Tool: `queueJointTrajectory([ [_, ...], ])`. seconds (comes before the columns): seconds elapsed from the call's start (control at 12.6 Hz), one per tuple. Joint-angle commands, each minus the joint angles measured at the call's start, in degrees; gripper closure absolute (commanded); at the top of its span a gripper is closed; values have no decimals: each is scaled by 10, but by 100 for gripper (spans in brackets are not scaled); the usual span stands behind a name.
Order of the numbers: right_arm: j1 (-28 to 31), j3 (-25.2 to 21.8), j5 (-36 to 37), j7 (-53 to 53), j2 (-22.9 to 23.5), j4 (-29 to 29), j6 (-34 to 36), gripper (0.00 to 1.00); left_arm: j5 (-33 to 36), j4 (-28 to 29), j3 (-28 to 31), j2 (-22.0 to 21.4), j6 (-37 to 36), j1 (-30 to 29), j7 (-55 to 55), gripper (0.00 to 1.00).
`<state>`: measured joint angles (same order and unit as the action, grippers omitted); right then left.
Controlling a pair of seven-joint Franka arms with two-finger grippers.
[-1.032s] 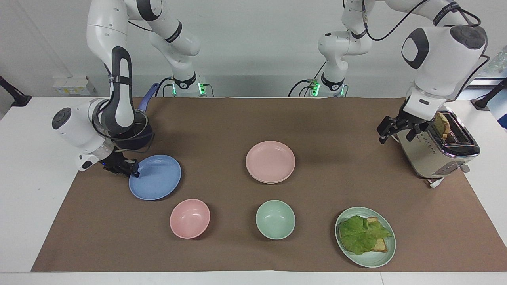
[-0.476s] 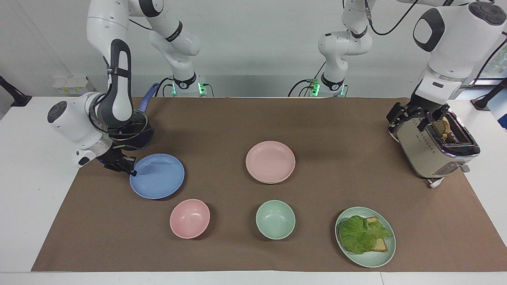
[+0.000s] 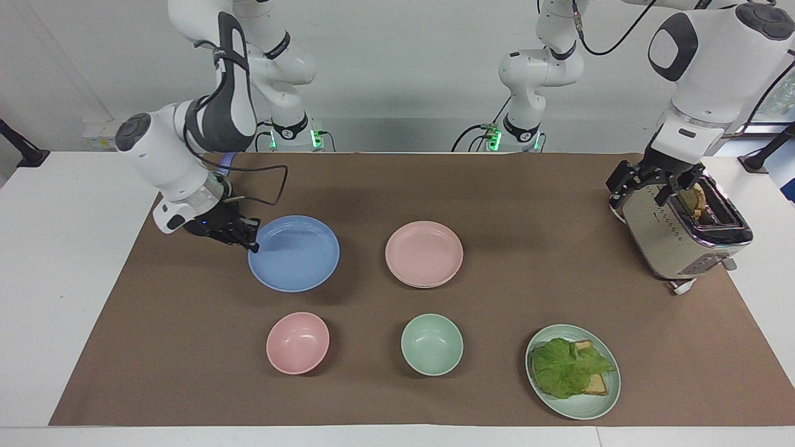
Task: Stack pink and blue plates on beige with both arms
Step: 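Carry the blue plate with the right gripper onto the pink plate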
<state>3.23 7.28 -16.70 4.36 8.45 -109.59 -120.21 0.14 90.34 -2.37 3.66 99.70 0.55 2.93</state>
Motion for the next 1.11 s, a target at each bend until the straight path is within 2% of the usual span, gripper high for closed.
queueJointTrajectory([
  [0.0, -79, -1, -1, 132, 3, -8, -45, 100, 6, -3, -5, -2, -11, -7, -7, 0],
  [0.24, -170, -1, -9, 263, 18, -13, -88, 100, 6, -3, -5, -2, -10, -7, -7, 0],
  [0.32, -180, -1, -9, 282, 18, -15, -88, 100, 6, -3, -5, -2, -10, -6, -7, 0],
  [0.48, -204, -1, -14, 296, 22, -33, -108, 100, 6, -3, -5, -2, -10, -7, -7, 0],
  [0.63, -222, 0, -21, 300, 29, -67, -166, 100, 6, -3, -5, -2, -10, -7, -7, 0],
  [0.87, -246, 1, -30, 306, 60, -69, -218, 100, 6, -3, -5, -2, -10, -7, -7, 0],
  [1.03, -247, 1, -34, 304, 68, -75, -223, 100, 6, -3, -5, -2, -10, -7, -7, 0],
])
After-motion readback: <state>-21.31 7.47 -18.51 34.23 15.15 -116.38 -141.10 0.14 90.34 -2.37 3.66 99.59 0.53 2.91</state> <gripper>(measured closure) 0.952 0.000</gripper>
